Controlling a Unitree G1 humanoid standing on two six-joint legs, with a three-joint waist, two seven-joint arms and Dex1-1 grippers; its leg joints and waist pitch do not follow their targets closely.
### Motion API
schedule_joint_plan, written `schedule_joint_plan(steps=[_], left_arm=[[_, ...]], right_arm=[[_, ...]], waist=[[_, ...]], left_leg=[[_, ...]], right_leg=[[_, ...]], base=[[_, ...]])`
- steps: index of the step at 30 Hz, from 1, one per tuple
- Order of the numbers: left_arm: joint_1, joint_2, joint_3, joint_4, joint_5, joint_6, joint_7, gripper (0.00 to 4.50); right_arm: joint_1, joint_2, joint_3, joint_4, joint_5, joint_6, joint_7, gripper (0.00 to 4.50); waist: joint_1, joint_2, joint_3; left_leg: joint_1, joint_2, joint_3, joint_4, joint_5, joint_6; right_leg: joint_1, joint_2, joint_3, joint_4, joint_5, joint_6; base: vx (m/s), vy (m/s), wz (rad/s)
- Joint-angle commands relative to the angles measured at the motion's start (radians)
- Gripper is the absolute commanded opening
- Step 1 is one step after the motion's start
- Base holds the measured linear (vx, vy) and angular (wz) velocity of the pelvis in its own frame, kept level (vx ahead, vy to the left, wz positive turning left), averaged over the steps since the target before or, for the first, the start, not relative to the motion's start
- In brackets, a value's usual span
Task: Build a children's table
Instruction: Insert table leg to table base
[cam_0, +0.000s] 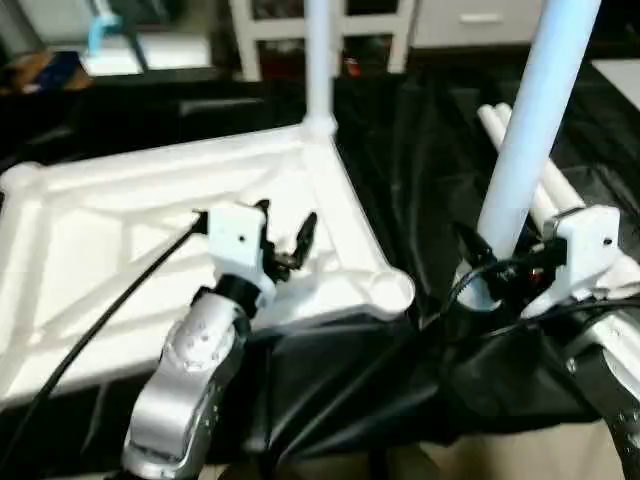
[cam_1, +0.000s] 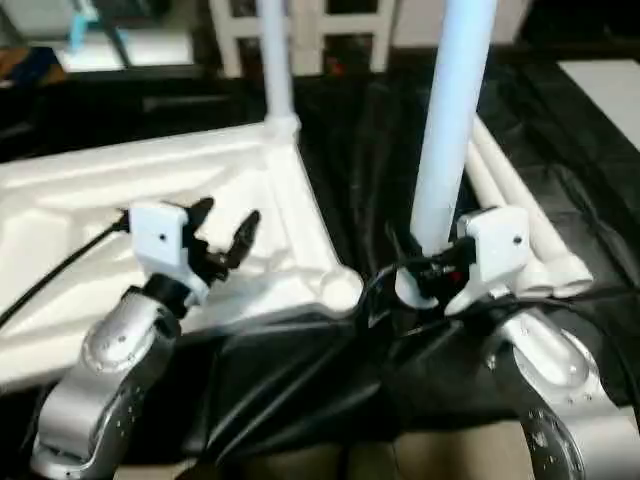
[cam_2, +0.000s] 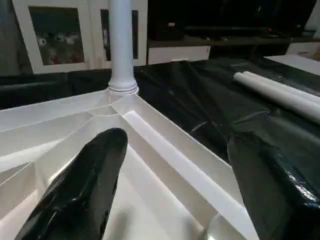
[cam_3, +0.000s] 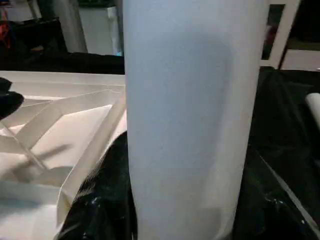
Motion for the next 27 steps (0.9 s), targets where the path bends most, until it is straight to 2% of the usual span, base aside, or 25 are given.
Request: schedule_joint_plan(steps=[1, 2, 3, 4, 5, 6, 7, 8, 9, 10, 11, 12, 13, 14, 15, 16, 17, 18, 19, 20, 21, 23, 24, 26, 27], left_arm=[[0.01, 0.01, 0.008, -0.011, 0.024, 0.008, 0.013, 3.63], [0.009, 0.012, 0.008, -0.01, 0.031, 0.001, 0.011, 3.63], [0.008, 0.016, 0.005, -0.01, 0.039, -0.002, 0.009, 3.63], [0.008, 0.017, 0.004, -0.01, 0.038, -0.002, 0.005, 3.63], [0.007, 0.026, -0.002, -0.01, 0.033, -0.008, -0.017, 3.63], [0.007, 0.026, -0.002, -0.01, 0.033, -0.008, -0.017, 3.63], [0.01, 0.042, -0.009, -0.017, -0.013, -0.014, -0.079, 3.63], [0.012, 0.051, -0.013, -0.023, -0.038, -0.022, -0.115, 3.63], [0.014, 0.066, -0.02, -0.028, -0.055, -0.034, -0.152, 3.63], [0.016, 0.069, -0.021, -0.029, -0.06, -0.033, -0.162, 3.63], [0.021, 0.086, -0.026, -0.03, -0.08, -0.03, -0.204, 3.63], [0.025, 0.104, -0.03, -0.026, -0.089, -0.03, -0.24, 3.63], [0.025, 0.104, -0.03, -0.026, -0.089, -0.03, -0.24, 3.63], [0.022, 0.113, -0.03, -0.017, -0.095, -0.023, -0.258, 3.63], [0.021, 0.113, -0.029, -0.016, -0.095, -0.023, -0.258, 3.63], [0.016, 0.116, -0.028, -0.007, -0.091, -0.021, -0.259, 3.63], [0.007, 0.118, -0.026, 0.01, -0.08, -0.022, -0.255, 3.63], [0.0, 0.121, -0.026, 0.025, -0.073, -0.023, -0.253, 3.63], [-0.002, 0.122, -0.027, 0.029, -0.071, -0.023, -0.253, 3.63], [-0.009, 0.124, -0.031, 0.041, -0.081, -0.016, -0.269, 3.63], [-0.01, 0.125, -0.032, 0.043, -0.082, -0.015, -0.271, 3.63], [-0.016, 0.133, -0.041, 0.05, -0.087, -0.01, -0.287, 3.91], [-0.02, 0.142, -0.049, 0.047, -0.125, 0.02, -0.333, 3.97], [-0.032, 0.166, -0.07, 0.049, -0.151, 0.042, -0.4, 4.01], [-0.047, 0.181, -0.085, 0.067, -0.167, 0.039, -0.454, 4.11]], right_arm=[[-0.004, -0.004, 0.01, -0.008, -0.002, -0.021, 0.012, 1.86], [-0.005, -0.002, 0.008, -0.008, -0.001, -0.022, 0.012, 1.86], [-0.006, -0.002, 0.005, -0.008, -0.001, -0.023, 0.013, 1.86], [-0.007, -0.002, 0.003, -0.007, 0.0, -0.026, 0.014, 1.86], [-0.01, -0.003, -0.006, -0.003, 0.008, -0.033, 0.019, 1.86], [-0.01, -0.003, -0.006, -0.003, 0.008, -0.033, 0.019, 1.86], [-0.017, -0.004, -0.027, 0.001, 0.027, -0.037, 0.031, 1.86], [-0.019, -0.005, -0.035, 0.002, 0.035, -0.038, 0.038, 1.86], [-0.021, -0.007, -0.043, 0.004, 0.042, -0.042, 0.046, 1.86], [-0.021, -0.008, -0.046, 0.005, 0.043, -0.042, 0.048, 1.86], [-0.024, -0.01, -0.055, 0.009, 0.049, -0.045, 0.055, 1.86], [-0.028, -0.012, -0.066, 0.014, 0.057, -0.047, 0.062, 1.86], [-0.028, -0.012, -0.066, 0.014, 0.057, -0.047, 0.062, 1.86], [-0.032, -0.015, -0.074, 0.019, 0.063, -0.045, 0.066, 1.86], [-0.033, -0.015, -0.075, 0.019, 0.063, -0.045, 0.066, 1.86], [-0.036, -0.017, -0.078, 0.023, 0.067, -0.044, 0.068, 1.86], [-0.039, -0.018, -0.086, 0.027, 0.077, -0.042, 0.071, 1.86], [-0.042, -0.019, -0.093, 0.028, 0.085, -0.038, 0.075, 1.86], [-0.043, -0.019, -0.096, 0.028, 0.088, -0.036, 0.077, 1.86], [-0.046, -0.024, -0.104, 0.031, 0.099, -0.031, 0.089, 1.86], [-0.047, -0.025, -0.105, 0.032, 0.1, -0.031, 0.091, 1.86], [-0.052, -0.031, -0.111, 0.039, 0.108, -0.031, 0.105, 1.86], [-0.061, -0.033, -0.118, 0.052, 0.121, -0.037, 0.116, 1.86], [-0.079, -0.041, -0.126, 0.082, 0.141, -0.048, 0.142, 1.86], [-0.107, -0.049, -0.175, 0.132, 0.286, 0.027, 0.192, 1.86]], waist=[[0.011, -0.018, -0.083], [0.01, -0.013, -0.089], [0.012, -0.012, -0.097], [0.016, -0.009, -0.102], [0.02, -0.011, -0.111], [0.025, -0.009, -0.127], [0.032, -0.011, -0.127], [0.046, -0.014, -0.134], [0.06, -0.011, -0.13], [0.063, -0.012, -0.126], [0.074, -0.007, -0.124], [0.076, -0.007, -0.119], [0.079, -0.005, -0.117], [0.08, -0.004, -0.104], [0.084, -0.006, -0.092], [0.085, -0.005, -0.087], [0.081, -0.005, -0.077], [0.078, -0.002, -0.066], [0.076, -0.007, -0.062], [0.073, -0.004, -0.055], [0.068, -0.014, -0.054], [0.063, -0.017, -0.057], [0.055, -0.015, -0.059], [0.046, -0.015, -0.065], [0.042, -0.015, -0.068]], left_leg=[[0.005, -0.012, 0.014, -0.06, -0.185, 0.173], [0.02, -0.009, 0.016, -0.056, -0.136, 0.218], [0.011, -0.016, 0.015, -0.045, -0.022, 0.279], [0.006, -0.019, 0.011, -0.034, 0.077, 0.317], [0.002, -0.024, 0.004, -0.008, 0.275, 0.391], [0.009, -0.025, -0.012, 0.029, 0.546, 0.422], [0.007, -0.02, -0.021, 0.048, 0.666, 0.417], [-0.006, -0.032, -0.027, 0.078, 0.841, 0.346], [-0.012, -0.042, -0.021, 0.083, 0.803, 0.249], [-0.02, -0.042, -0.019, 0.076, 0.73, 0.207], [-0.024, -0.036, -0.015, 0.06, 0.572, 0.133], [-0.017, -0.024, -0.01, 0.046, 0.455, 0.099], [-0.015, -0.019, -0.007, 0.04, 0.412, 0.098], [-0.023, -0.007, -0.004, 0.024, 0.3, 0.09], [-0.026, 0.001, 0.001, 0.011, 0.159, 0.075], [-0.025, 0.005, 0.002, 0.005, 0.093, 0.069], [-0.023, 0.013, 0.005, -0.007, -0.02, 0.056], [-0.022, 0.015, 0.007, -0.015, -0.124, 0.034], [-0.021, 0.014, 0.008, -0.019, -0.169, 0.024], [-0.016, 0.013, 0.008, -0.024, -0.226, 0.004], [-0.017, 0.01, 0.008, -0.027, -0.247, -0.007], [-0.021, 0.006, 0.006, -0.032, -0.241, -0.008], [-0.026, 0.006, 0.004, -0.033, -0.225, -0.005], [-0.03, 0.007, 0.001, -0.036, -0.214, 0.0], [-0.027, 0.005, 0.002, -0.035, -0.219, 0.009]], right_leg=[[0.072, 0.004, 0.017, -0.058, -0.433, -0.227], [0.069, 0.008, 0.019, -0.042, -0.318, -0.294], [0.08, 0.013, 0.022, -0.019, -0.167, -0.339], [0.08, 0.012, 0.024, -0.004, -0.068, -0.352], [0.068, 0.015, 0.029, 0.031, 0.132, -0.359], [0.049, 0.023, 0.04, 0.079, 0.402, -0.335], [0.038, 0.024, 0.049, 0.094, 0.532, -0.311], [0.036, 0.038, 0.065, 0.119, 0.747, -0.237], [0.027, 0.051, 0.072, 0.123, 0.814, -0.187], [0.03, 0.048, 0.076, 0.119, 0.794, -0.176], [0.037, 0.041, 0.083, 0.11, 0.725, -0.169], [0.032, 0.035, 0.085, 0.096, 0.645, -0.178], [0.029, 0.03, 0.086, 0.093, 0.607, -0.189], [0.026, 0.024, 0.086, 0.08, 0.475, -0.215], [0.025, 0.012, 0.085, 0.058, 0.286, -0.243], [0.023, 0.007, 0.086, 0.05, 0.193, -0.255], [0.02, 0.001, 0.085, 0.035, 0.02, -0.268], [0.018, -0.005, 0.083, 0.021, -0.14, -0.256], [0.017, -0.006, 0.083, 0.013, -0.219, -0.24], [0.011, -0.009, 0.084, 0.001, -0.347, -0.204], [0.011, -0.009, 0.084, -0.008, -0.426, -0.166], [0.01, -0.011, 0.083, -0.014, -0.483, -0.117], [0.008, -0.011, 0.082, -0.016, -0.475, -0.106], [0.006, -0.008, 0.078, -0.013, -0.435, -0.119], [0.003, -0.008, 0.078, -0.013, -0.408, -0.134]], base=[[0.119, -0.023, 0.14], [0.158, -0.014, 0.16], [0.171, -0.002, 0.11], [0.171, -0.002, 0.11], [0.149, 0.0, 0.08], [0.134, -0.004, 0.12], [0.134, -0.004, 0.12], [0.095, -0.002, 0.13], [0.0, 0.0, 0.0], [0.0, 0.0, 0.0], [0.0, 0.0, 0.0], [0.0, 0.0, 0.0], [0.0, 0.0, 0.0], [-0.079, -0.032, 0.12], [-0.105, -0.034, 0.06], [-0.105, -0.034, 0.06], [-0.128, -0.023, 0.06], [-0.13, -0.008, 0.02], [-0.13, -0.008, 0.02], [-0.115, -0.003, 0.02], [-0.1, 0.004, 0.0], [-0.091, 0.006, -0.02], [-0.061, 0.011, -0.03], [-0.031, 0.005, -0.01], [0.0, 0.0, 0.0]])
